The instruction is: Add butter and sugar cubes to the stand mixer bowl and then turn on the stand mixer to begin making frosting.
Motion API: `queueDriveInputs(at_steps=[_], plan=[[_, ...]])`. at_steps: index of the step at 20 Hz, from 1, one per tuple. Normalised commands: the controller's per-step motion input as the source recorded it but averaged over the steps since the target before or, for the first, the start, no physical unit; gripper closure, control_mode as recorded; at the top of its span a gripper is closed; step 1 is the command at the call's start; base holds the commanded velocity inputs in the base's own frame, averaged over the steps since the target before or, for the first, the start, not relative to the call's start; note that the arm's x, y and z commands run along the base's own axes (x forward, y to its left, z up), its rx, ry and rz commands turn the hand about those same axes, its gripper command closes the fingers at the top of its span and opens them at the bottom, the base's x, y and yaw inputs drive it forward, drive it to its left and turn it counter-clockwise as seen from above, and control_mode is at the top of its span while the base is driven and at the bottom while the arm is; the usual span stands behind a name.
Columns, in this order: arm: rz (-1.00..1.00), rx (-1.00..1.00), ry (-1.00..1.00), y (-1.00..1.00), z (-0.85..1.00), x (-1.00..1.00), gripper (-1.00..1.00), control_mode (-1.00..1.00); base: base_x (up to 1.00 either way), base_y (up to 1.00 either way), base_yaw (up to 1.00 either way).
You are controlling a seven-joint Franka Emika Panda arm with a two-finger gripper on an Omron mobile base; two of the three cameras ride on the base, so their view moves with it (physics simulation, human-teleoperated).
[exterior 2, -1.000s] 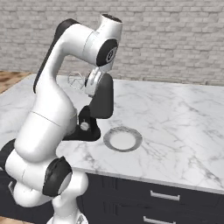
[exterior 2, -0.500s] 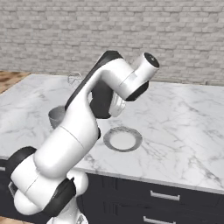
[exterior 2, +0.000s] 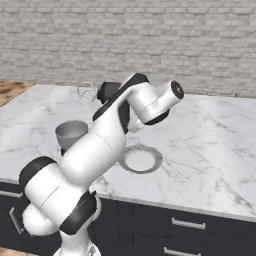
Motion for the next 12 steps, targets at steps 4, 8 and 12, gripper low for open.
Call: queueDriveInputs(at_steps=[4,8,12], plan=[[0.00,0.13,0.00,-0.25,0.00,0.91,-1.00,-1.00,0.00,0.00,0.00],[0.00,0.09,0.00,-0.05,0.00,0.73,-1.00,-1.00,0.00,0.00,0.00],[0.05,0.07,0.00,0.00,0.00,0.27,-1.00,-1.00,0.00,0.00,0.00]])
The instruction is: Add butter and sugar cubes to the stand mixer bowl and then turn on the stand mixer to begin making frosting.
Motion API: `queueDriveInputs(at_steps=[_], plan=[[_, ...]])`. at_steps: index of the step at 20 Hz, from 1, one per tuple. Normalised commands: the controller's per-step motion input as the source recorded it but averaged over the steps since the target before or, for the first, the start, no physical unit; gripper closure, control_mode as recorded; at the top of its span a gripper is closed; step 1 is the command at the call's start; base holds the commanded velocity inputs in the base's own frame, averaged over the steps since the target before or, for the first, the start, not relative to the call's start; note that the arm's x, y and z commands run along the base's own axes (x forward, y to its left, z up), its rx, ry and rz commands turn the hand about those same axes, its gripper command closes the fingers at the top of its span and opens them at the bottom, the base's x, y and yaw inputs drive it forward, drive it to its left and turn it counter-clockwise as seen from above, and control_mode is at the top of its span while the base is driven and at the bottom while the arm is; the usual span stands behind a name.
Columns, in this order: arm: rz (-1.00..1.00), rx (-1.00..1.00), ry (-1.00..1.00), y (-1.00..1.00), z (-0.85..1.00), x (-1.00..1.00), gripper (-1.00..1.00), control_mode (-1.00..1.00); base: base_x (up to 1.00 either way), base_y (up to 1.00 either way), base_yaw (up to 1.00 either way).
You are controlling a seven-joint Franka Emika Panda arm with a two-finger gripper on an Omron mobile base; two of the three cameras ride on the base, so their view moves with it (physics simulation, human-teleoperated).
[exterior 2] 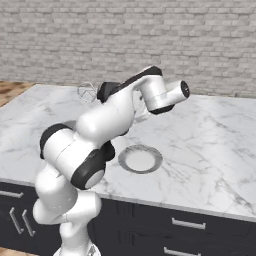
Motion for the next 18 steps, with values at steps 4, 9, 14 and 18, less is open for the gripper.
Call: queueDriveInputs(at_steps=[4,9,14,18], plan=[[0.09,0.04,0.00,0.16,0.00,0.00,-1.00,-1.00,0.00,0.00,0.00],[0.11,0.02,0.00,0.42,-0.05,0.10,-1.00,-1.00,0.00,0.00,0.00],[0.12,0.00,0.00,0.62,-0.12,0.05,-1.00,-1.00,0.00,0.00,0.00],[0.11,0.00,0.00,0.63,-0.12,0.00,-1.00,-1.00,0.00,0.00,0.00]])
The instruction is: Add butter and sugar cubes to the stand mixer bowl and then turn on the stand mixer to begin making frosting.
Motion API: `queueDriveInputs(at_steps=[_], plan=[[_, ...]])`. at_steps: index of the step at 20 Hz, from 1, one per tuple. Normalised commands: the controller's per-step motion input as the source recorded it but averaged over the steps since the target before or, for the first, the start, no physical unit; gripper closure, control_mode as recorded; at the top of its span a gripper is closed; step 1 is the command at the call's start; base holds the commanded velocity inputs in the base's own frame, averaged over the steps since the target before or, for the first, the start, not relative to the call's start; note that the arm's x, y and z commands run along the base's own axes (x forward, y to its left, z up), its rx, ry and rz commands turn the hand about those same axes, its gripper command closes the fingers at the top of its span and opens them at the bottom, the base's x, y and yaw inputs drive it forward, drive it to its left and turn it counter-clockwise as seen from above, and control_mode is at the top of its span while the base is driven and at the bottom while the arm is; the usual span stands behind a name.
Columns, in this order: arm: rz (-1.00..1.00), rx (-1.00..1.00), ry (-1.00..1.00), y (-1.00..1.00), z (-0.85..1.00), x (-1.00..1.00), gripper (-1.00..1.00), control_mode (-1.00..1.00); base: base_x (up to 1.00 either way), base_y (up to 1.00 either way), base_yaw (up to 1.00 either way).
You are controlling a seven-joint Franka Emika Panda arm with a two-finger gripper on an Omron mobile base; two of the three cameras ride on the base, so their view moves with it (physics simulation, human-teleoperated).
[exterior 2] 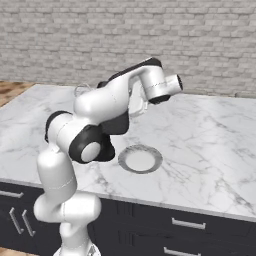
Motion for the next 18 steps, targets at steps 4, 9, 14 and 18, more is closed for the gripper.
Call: queueDriveInputs(at_steps=[4,9,14,18], plan=[[0.11,0.00,0.00,0.75,-0.10,-0.20,-1.00,-1.00,0.00,0.00,0.00],[0.12,0.00,0.00,0.96,-0.20,-0.47,-1.00,-1.00,0.00,0.00,0.00],[0.12,-0.08,0.00,1.00,-0.52,-0.67,-1.00,-1.00,0.00,0.00,0.00],[0.10,-0.16,0.00,1.00,-0.80,-0.69,-1.00,-1.00,0.00,0.00,0.00]])
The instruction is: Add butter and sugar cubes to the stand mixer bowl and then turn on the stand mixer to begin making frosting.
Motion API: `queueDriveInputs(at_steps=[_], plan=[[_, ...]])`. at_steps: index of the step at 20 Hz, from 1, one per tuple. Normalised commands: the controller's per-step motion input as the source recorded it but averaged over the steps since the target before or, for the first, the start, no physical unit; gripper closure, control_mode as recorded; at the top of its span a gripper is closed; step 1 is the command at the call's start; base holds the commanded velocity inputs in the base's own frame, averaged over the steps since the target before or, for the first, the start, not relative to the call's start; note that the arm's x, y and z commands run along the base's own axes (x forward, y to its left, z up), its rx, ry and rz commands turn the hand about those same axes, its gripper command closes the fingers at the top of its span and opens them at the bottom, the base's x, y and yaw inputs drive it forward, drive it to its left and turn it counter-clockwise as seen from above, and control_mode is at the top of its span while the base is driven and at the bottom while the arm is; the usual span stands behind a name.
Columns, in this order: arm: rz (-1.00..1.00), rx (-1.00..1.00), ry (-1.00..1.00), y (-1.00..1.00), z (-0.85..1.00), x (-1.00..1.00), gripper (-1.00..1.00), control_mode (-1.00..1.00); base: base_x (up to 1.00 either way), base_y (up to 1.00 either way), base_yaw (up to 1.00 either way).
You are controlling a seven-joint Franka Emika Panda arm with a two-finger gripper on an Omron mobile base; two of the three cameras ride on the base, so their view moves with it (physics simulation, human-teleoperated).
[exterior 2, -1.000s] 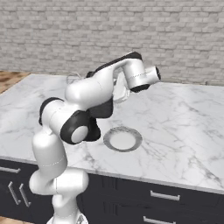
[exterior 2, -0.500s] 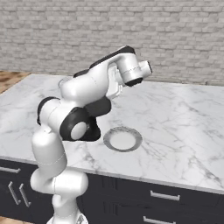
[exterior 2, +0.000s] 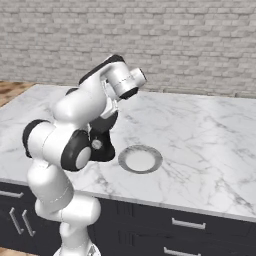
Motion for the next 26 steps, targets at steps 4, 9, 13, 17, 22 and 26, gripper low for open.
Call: queueDriveInputs(at_steps=[4,9,13,17,22,26], plan=[[0.05,-0.18,0.00,1.00,-0.88,-0.30,-1.00,-1.00,0.00,0.00,0.00],[0.00,-0.20,0.02,1.00,-0.82,-0.02,-1.00,-1.00,0.00,0.00,0.00],[0.00,-0.25,0.07,1.00,-0.93,0.00,-1.00,-1.00,0.00,0.00,0.00],[0.00,-0.25,0.05,0.79,-0.80,-0.17,-1.00,-1.00,0.00,0.00,0.00],[-0.12,-0.03,-0.13,-0.04,0.03,-0.96,-1.00,-1.00,0.00,0.00,0.00],[-0.26,0.00,-0.26,-0.26,0.29,-1.00,-1.00,-1.00,0.00,0.00,0.00]])
